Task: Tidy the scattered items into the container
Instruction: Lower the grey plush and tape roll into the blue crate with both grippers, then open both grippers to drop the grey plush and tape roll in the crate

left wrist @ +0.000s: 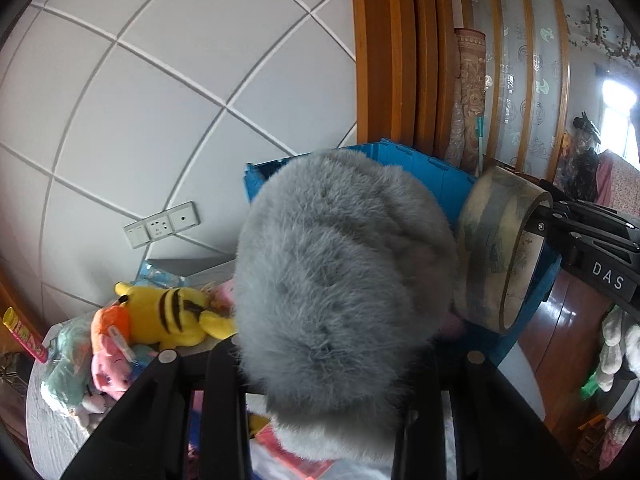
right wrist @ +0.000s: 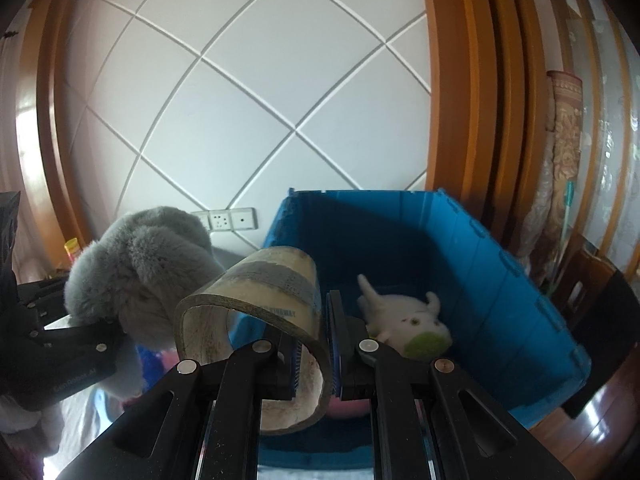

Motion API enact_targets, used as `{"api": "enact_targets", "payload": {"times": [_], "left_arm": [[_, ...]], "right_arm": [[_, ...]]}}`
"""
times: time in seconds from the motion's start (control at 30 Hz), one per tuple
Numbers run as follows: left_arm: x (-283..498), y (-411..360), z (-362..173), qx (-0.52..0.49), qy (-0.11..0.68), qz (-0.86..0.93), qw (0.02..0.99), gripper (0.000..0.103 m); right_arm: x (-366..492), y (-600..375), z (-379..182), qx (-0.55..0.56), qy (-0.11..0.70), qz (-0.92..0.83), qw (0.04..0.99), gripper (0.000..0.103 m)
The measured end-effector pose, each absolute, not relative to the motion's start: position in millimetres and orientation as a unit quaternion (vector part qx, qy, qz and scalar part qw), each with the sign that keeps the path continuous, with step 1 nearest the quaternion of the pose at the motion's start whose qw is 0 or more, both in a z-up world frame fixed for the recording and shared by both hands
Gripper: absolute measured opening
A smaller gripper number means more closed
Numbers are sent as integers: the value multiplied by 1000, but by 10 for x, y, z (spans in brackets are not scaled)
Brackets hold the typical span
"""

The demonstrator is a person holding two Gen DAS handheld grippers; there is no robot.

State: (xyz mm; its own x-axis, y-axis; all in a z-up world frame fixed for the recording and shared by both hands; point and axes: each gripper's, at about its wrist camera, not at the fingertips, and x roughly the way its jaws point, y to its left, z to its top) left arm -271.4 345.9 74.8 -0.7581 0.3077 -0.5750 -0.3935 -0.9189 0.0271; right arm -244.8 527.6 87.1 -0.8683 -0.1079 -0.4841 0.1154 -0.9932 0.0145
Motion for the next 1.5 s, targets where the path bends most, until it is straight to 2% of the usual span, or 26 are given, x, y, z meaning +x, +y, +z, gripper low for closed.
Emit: {"api": "enact_targets", "payload": {"times": [0.43, 0.93, 1.27, 1.4, 1.47, 1.5], "left_arm": [[-3440, 4944, 622, -345, 74, 923, 152, 32], [-4358, 5356, 186, -460, 94, 876, 108, 33], [-4597, 5562, -449, -553, 94, 820, 117, 33], [-4598, 5614, -555, -568, 104, 809, 110, 41], [-4583, 5630, -531, -563, 110, 812, 105, 47], [-4576, 5631, -512, -561, 109, 814, 104, 55]], "right_arm": [[-3271, 6678, 933, 285, 41, -954, 83, 12], [-4256, 6944, 493, 380, 78, -915, 108, 12], [-4695, 6866, -304, 501, 134, -848, 106, 12], [-4774, 6925, -562, 542, 137, -822, 108, 13], [-4793, 6953, -645, 556, 133, -814, 109, 18], [-4800, 6960, -679, 562, 133, -809, 108, 20]]}}
